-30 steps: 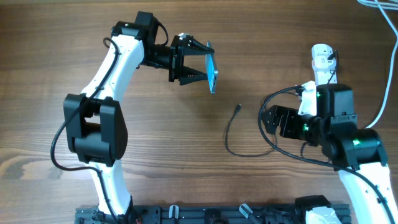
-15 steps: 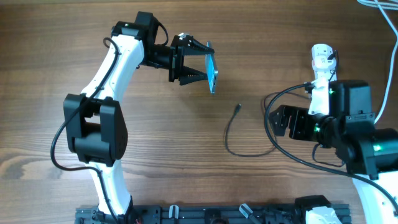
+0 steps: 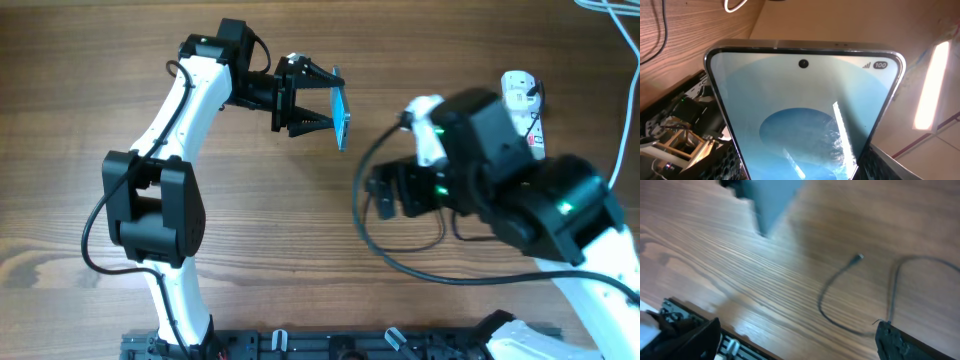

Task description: Plug charger to phone and switch on socket

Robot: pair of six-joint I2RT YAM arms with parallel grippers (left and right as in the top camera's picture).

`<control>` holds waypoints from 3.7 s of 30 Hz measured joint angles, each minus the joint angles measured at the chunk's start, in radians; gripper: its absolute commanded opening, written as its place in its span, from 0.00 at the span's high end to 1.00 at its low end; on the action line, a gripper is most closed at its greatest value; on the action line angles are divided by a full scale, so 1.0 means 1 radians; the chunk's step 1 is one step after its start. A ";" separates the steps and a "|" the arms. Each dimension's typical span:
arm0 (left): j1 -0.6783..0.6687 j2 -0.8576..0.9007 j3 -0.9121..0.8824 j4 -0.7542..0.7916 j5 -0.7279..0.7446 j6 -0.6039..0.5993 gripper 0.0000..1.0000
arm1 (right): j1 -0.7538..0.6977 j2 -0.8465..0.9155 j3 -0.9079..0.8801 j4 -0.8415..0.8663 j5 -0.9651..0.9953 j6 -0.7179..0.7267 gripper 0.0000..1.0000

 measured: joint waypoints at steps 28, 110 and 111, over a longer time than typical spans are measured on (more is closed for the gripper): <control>0.000 0.000 0.000 -0.060 0.000 -0.060 0.36 | 0.165 0.286 0.090 0.258 0.341 0.303 0.44; 0.000 -0.002 0.004 -0.077 0.029 -0.113 0.87 | 0.109 0.309 0.090 0.303 0.318 1.736 0.96; 0.000 -0.002 0.004 -0.079 0.024 -0.113 0.92 | 0.109 0.309 0.090 0.307 0.319 1.738 0.96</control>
